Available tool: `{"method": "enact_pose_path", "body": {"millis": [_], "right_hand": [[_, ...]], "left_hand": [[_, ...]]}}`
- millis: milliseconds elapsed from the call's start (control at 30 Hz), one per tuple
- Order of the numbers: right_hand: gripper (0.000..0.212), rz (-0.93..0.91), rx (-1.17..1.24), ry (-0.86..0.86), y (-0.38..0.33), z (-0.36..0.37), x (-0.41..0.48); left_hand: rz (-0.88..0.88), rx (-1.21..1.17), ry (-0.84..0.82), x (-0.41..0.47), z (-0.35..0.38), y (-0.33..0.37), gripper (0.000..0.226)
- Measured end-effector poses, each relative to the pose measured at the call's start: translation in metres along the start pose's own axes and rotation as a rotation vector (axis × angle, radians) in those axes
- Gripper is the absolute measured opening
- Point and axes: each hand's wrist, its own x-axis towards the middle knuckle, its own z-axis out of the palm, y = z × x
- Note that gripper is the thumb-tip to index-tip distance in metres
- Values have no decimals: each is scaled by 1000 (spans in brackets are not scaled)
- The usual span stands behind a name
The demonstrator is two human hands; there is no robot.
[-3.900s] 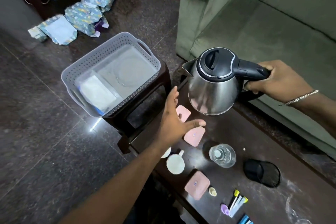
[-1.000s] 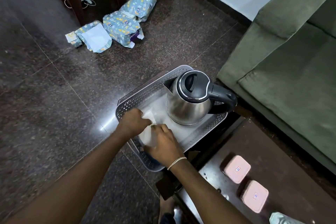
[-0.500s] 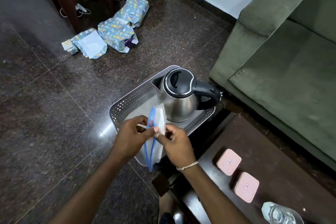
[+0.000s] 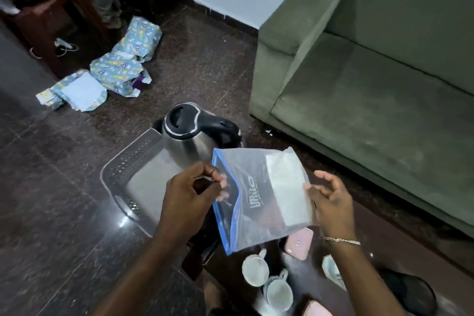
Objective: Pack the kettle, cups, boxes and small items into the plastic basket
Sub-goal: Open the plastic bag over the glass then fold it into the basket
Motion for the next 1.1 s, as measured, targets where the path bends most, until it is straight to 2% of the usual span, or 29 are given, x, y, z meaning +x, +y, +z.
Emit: {"method": "enact_pose_path", "body": {"millis": [100, 233, 300, 367, 500, 600, 700, 800, 900, 967, 1033, 1067, 1100], "right_hand": [[24, -1, -86, 59, 4, -41, 5], [25, 20, -139, 132, 6, -82, -4], [29, -60, -239, 204, -1, -95, -17], [36, -217, -241, 275, -17, -108, -36], [54, -365, -197, 126, -46, -126, -77], [46, -391, -267, 20, -51, -142, -85], [40, -435, -317, 16, -44, -168, -77], [35, -401, -404, 52, -37, -189, -74], [20, -401, -622, 120, -35, -201, -74], [16, -311, -825, 128, -39, -202, -77], [22, -199, -1014, 95, -46, -200, -80], [23, -162, -965, 63, -50, -199, -80], [25, -136, -816, 43, -53, -196, -79]], "left_hand": [[60, 11, -41, -4, 34, 19, 22], [134, 40, -161, -13, 82, 44, 25], [207, 108, -224, -19, 110, 54, 27], [284, 146, -283, -28, 140, 64, 21], [430, 229, -405, -45, 190, 77, 22], [443, 249, -402, -57, 213, 83, 30], [433, 362, -338, -64, 228, 85, 27], [446, 510, -296, -70, 236, 84, 29], [427, 569, -285, -78, 244, 85, 36], [439, 534, -311, -84, 251, 91, 36], [480, 493, -402, -93, 260, 101, 46], [488, 490, -458, -98, 264, 105, 50], [500, 504, -498, -103, 267, 108, 50]]}}
